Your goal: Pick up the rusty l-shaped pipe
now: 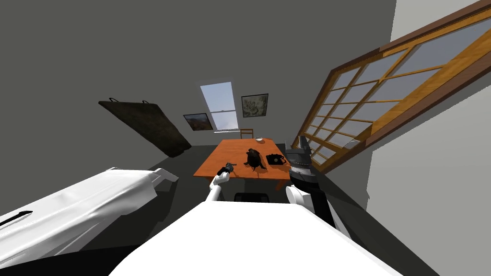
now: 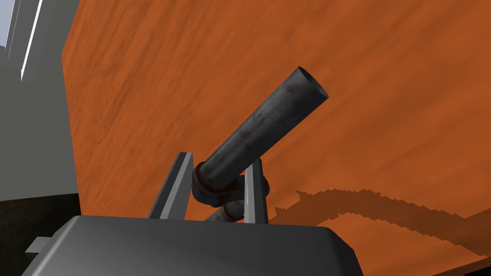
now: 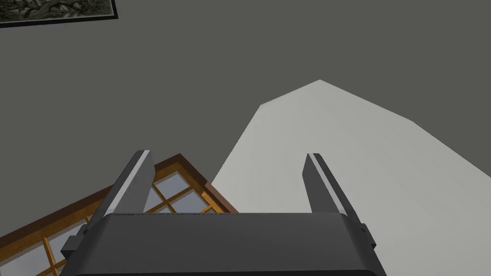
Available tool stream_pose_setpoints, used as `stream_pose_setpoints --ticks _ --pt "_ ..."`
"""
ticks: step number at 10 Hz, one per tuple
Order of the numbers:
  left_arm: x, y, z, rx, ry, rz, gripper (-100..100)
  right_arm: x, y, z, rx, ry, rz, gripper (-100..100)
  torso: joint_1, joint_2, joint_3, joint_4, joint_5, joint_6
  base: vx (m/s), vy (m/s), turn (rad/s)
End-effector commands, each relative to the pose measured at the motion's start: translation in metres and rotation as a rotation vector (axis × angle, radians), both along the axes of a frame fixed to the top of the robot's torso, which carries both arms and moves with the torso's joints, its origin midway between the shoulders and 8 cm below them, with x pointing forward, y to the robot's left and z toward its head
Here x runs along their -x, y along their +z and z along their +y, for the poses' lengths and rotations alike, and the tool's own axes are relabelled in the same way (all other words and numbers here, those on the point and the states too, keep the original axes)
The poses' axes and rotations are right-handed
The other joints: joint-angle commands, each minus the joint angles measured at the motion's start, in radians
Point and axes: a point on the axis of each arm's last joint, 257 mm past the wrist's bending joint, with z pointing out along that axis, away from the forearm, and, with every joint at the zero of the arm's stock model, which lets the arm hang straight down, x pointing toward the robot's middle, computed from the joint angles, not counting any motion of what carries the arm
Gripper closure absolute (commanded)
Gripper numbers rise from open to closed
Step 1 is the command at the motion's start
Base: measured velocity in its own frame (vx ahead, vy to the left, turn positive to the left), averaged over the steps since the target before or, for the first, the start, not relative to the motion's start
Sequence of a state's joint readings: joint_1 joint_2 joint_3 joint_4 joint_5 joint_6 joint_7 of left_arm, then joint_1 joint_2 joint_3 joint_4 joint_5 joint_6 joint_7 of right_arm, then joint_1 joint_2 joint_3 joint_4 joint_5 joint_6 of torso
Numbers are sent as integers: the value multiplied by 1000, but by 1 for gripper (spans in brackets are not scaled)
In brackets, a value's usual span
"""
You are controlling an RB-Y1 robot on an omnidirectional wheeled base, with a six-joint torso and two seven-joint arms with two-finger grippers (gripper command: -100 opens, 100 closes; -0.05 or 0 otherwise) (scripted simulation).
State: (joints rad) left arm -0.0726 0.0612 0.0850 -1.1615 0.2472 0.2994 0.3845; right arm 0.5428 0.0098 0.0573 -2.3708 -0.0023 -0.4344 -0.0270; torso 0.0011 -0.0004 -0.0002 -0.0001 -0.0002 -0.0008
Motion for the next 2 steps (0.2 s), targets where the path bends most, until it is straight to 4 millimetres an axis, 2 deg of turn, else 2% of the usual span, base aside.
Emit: stream_pose_setpoints --ticks 1,2 --pt "0 0 0 0 0 0 100 0 0 0 0 0 0 0 0 0 0 0 0 0 7 1 17" --pt "0 0 0 0 -1 1 0 0 0 0 0 0 0 0 0 0 0 0 0 0 0 0 0"
